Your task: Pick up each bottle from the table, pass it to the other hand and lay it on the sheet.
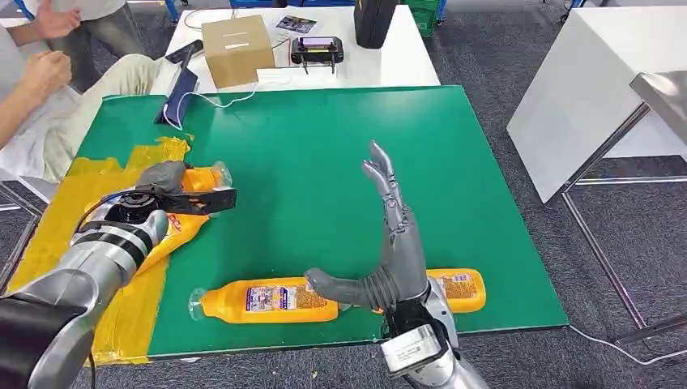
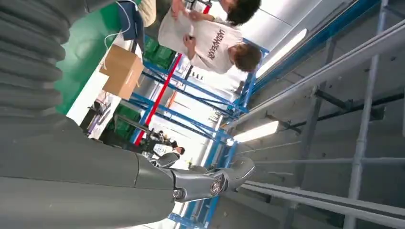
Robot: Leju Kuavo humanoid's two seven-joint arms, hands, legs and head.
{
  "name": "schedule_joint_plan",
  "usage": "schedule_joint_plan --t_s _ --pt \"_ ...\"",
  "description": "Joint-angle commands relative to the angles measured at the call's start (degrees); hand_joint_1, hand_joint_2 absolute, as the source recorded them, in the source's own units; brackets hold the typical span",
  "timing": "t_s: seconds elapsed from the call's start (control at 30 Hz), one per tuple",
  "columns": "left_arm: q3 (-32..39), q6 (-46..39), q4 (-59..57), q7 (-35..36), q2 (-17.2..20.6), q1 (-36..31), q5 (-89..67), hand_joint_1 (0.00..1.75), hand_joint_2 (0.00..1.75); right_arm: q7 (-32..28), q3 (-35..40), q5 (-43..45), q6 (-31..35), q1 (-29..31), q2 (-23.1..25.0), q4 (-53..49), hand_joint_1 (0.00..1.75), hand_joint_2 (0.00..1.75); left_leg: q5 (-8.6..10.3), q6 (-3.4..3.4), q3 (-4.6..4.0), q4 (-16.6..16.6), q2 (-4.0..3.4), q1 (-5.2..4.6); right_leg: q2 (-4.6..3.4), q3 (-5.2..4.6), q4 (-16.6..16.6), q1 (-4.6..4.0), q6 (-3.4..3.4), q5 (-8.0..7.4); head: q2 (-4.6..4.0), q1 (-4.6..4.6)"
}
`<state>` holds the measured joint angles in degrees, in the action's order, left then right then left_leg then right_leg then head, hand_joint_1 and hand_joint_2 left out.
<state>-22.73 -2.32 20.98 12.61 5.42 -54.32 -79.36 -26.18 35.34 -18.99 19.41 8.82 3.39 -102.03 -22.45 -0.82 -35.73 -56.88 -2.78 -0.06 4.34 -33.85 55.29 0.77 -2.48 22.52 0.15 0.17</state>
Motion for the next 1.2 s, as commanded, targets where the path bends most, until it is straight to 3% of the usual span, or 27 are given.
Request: schedule_joint_plan --t_s 0.03,0.87,0.93,1.1,1.17,1.2 --pt "3.3 -0.2 -4.9 -4.4 -1.9 0.6 2.8 0.0 1.75 2.0 2.8 0.6 -2.8 4.1 -0.8 8.2 0.0 1.75 -0.08 0.04 0.28 0.1 0.0 0.03 -0.39 0.25 -0.1 0.03 0.06 0.04 0.0 -0.02" --pt "6.3 0.6 -4.2 -7.3 -1.7 0.6 6.2 0.0 1.75 2.9 3.2 0.0 -4.3 4.7 -1.4 9.0 0.0 1.75 -0.07 0.05 0.14 0.0 0.09 0.07 -0.26 0.15 0.0 -0.02 0.06 0.05 0.0 0.0" --pt "8.4 -0.8 -3.2 -9.8 -1.9 1.0 8.8 0.0 1.75 3.8 3.5 -1.6 -4.5 4.9 -1.8 9.7 0.0 1.75 -0.07 0.05 0.17 0.0 0.1 0.07 -0.28 0.18 0.0 -0.01 0.06 0.06 0.0 0.0" --pt "15.6 -11.6 5.7 -23.8 -3.6 3.8 20.7 0.0 1.75 6.0 4.2 -9.0 -3.0 4.1 -2.4 10.6 0.0 1.75 -0.03 0.04 0.08 0.0 0.14 0.05 -0.13 0.11 0.0 -0.02 0.04 0.04 0.0 0.02" --pt "16.4 -12.9 14.2 -28.0 -3.8 7.2 26.3 0.0 1.75 7.5 5.3 -13.2 -3.1 3.8 -2.9 10.8 0.0 1.75 -0.06 0.04 0.15 0.0 0.21 0.07 -0.18 0.19 -0.1 -0.02 0.05 0.07 0.0 0.0" --pt "16.8 -12.2 24.5 -30.4 -3.7 11.6 32.5 0.0 1.75 9.3 6.6 -17.4 -3.6 3.8 -3.3 11.3 0.0 1.75 -0.1 0.05 0.22 0.0 0.27 0.08 -0.25 0.26 -0.1 -0.01 0.07 0.11 0.0 0.0"
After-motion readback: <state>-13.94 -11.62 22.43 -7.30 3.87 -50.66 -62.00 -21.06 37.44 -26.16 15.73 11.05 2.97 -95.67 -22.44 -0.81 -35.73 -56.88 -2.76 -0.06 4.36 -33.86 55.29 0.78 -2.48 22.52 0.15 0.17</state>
